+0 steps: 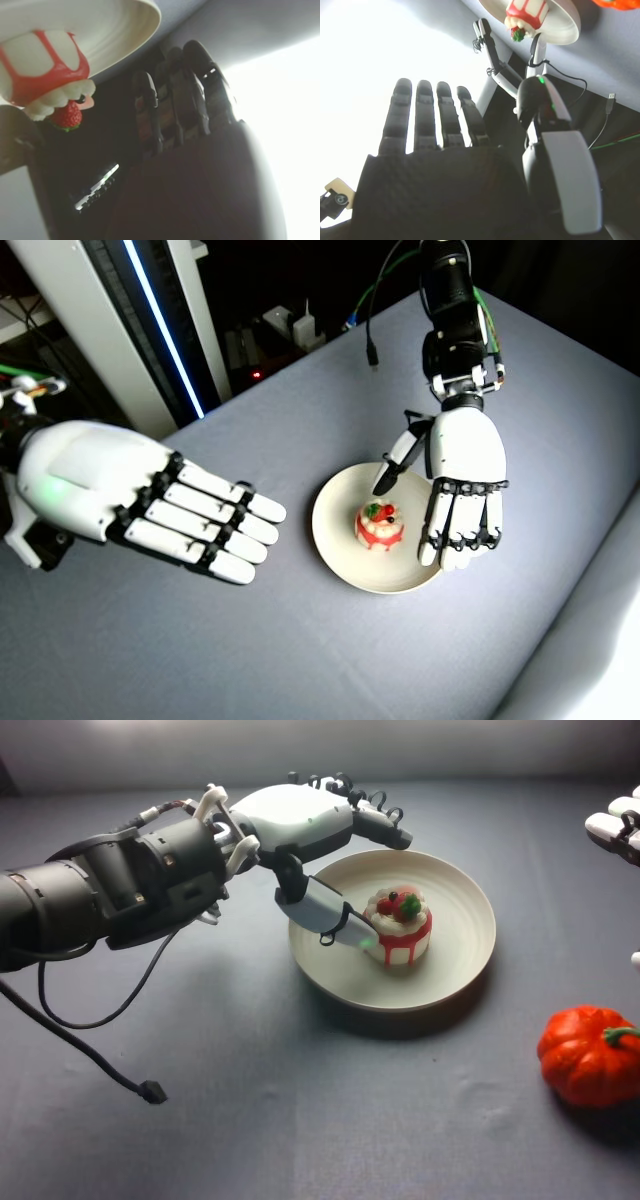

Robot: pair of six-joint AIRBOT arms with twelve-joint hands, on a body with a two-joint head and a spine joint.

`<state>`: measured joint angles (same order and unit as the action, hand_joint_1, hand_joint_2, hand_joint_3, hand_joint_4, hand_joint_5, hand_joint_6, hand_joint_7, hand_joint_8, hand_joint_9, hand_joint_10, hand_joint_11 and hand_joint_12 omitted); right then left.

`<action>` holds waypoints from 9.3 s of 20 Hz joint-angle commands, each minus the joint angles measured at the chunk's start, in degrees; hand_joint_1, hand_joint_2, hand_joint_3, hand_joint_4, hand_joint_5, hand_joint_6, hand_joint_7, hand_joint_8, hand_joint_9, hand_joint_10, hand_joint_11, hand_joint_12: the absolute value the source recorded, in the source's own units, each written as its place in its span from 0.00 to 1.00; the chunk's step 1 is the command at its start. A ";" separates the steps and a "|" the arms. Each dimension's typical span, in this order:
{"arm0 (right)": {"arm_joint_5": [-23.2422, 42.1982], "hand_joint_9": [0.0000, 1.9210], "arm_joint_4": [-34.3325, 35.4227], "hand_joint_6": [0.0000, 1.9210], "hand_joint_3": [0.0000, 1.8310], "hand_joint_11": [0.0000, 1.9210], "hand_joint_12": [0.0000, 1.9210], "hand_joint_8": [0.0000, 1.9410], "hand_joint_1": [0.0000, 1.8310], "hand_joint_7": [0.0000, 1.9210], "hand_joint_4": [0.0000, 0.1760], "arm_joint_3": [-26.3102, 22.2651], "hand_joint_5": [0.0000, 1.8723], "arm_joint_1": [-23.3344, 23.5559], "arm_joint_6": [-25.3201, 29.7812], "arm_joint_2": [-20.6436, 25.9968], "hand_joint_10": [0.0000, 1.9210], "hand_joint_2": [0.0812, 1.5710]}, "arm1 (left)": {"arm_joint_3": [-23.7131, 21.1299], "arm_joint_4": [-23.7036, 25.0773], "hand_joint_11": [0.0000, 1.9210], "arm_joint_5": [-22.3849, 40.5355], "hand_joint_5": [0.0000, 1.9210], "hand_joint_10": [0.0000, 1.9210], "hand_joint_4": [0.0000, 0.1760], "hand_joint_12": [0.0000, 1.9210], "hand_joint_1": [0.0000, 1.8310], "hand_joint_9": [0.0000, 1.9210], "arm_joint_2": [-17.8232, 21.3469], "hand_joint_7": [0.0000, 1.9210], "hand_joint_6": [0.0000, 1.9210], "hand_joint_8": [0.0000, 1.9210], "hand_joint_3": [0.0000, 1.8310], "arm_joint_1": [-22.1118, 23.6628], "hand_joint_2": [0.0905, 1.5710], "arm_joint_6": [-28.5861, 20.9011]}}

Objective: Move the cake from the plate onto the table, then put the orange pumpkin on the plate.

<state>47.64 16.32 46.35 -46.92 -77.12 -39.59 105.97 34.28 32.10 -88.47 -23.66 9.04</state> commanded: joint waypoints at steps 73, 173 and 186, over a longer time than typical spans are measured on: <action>5.42 0.03 0.40 0.00 0.00 0.00 0.28 0.00 0.30 0.03 0.00 -0.52 0.03 0.66 0.41 0.37 0.00 0.81 | -17.72 -23.32 0.49 14.25 0.46 0.95 0.00 1.00 0.63 0.49 26.81 0.48 0.59 0.81 0.00 -17.43 0.72 -0.05; -19.43 0.00 -20.07 0.00 0.00 0.00 0.00 0.00 0.37 0.00 0.89 -3.51 0.00 5.41 11.01 1.04 0.00 0.54 | -27.28 -33.97 0.00 25.58 0.02 0.01 0.00 0.36 0.55 0.06 35.03 0.00 0.00 0.00 0.00 -22.97 0.50 -0.05; -21.53 0.00 -20.34 0.00 0.01 0.00 0.00 0.00 0.36 0.00 0.64 -0.52 0.00 5.67 11.00 -2.70 0.00 0.56 | -27.44 -33.47 0.00 25.81 0.02 0.01 0.00 0.39 0.52 0.07 34.87 0.00 0.00 0.00 0.00 -22.85 0.51 -0.05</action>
<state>20.95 -4.14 45.80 -42.06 -66.17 -42.63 78.43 2.61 51.44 -53.49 -47.18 9.19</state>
